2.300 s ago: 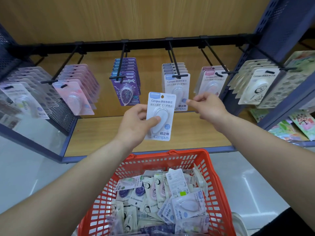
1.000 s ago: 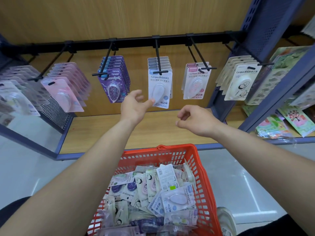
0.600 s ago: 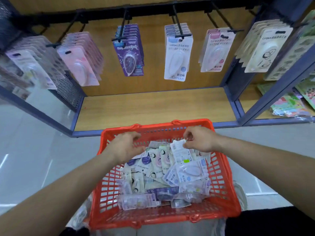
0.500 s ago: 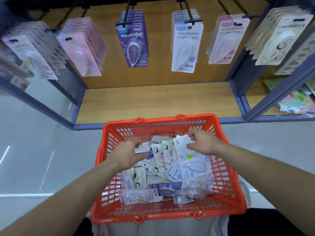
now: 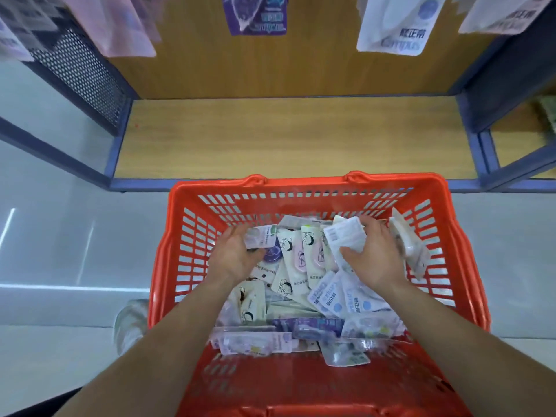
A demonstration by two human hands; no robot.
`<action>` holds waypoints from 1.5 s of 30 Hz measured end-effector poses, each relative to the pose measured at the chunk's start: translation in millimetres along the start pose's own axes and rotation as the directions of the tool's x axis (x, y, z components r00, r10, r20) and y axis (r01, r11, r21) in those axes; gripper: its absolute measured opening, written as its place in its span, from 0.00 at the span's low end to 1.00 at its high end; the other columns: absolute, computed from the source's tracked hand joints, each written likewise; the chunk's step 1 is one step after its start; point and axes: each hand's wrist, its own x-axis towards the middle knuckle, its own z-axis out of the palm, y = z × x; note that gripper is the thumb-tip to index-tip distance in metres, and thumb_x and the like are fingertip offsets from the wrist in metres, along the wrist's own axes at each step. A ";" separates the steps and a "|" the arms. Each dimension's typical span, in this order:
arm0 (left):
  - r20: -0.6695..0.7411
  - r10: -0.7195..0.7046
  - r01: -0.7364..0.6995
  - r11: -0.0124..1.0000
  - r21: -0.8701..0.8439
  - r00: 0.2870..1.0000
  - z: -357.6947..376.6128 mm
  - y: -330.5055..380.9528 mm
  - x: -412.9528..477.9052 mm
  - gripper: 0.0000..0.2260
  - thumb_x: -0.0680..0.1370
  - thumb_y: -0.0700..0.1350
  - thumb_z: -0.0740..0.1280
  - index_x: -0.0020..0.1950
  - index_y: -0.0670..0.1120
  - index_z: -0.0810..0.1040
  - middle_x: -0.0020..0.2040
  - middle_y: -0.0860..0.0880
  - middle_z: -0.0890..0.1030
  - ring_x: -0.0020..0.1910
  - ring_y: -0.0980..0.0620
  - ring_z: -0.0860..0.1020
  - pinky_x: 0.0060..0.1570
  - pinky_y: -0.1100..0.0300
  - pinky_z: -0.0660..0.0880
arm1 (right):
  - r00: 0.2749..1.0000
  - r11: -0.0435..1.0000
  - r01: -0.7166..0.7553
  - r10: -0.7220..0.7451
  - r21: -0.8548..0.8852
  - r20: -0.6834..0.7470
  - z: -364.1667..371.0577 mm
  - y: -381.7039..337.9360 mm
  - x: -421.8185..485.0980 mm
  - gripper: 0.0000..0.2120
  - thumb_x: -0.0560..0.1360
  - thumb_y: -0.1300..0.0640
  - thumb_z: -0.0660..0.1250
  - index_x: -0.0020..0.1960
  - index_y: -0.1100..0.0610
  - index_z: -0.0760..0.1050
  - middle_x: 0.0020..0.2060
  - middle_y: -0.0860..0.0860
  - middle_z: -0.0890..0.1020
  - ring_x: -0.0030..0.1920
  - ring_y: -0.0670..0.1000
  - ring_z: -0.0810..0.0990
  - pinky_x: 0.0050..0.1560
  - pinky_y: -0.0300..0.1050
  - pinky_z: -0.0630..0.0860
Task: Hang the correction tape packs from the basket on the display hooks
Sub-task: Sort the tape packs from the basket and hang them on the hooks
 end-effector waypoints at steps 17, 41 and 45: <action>0.152 0.019 -0.028 0.998 0.055 0.988 2.7 -5.8 -20.4 0.18 0.74 0.57 0.76 0.57 0.52 0.75 0.59 0.52 0.69 0.59 0.50 0.73 0.60 0.55 0.73 | 0.993 0.963 -0.030 -0.001 0.268 0.116 -11.5 5.2 -1.9 0.08 0.76 0.62 0.74 0.49 0.54 0.76 0.40 0.46 0.81 0.41 0.45 0.80 0.46 0.50 0.78; 0.121 0.021 0.076 0.668 -0.740 0.992 -1.7 37.1 -54.9 0.11 0.82 0.44 0.69 0.63 0.51 0.75 0.57 0.50 0.85 0.55 0.50 0.84 0.57 0.48 0.81 | 0.970 0.818 0.085 -0.198 0.568 0.140 -7.1 -66.0 -27.1 0.02 0.80 0.55 0.70 0.52 0.54 0.80 0.49 0.52 0.84 0.42 0.64 0.83 0.39 0.62 0.83; 0.163 0.016 0.110 0.668 -0.736 0.987 -2.2 41.0 -52.9 0.12 0.82 0.51 0.68 0.66 0.53 0.77 0.60 0.50 0.83 0.57 0.51 0.82 0.53 0.57 0.81 | 0.940 0.778 -0.040 -0.184 0.627 0.288 -6.9 -64.2 -25.9 0.05 0.82 0.56 0.68 0.53 0.53 0.83 0.39 0.59 0.82 0.33 0.57 0.78 0.39 0.57 0.79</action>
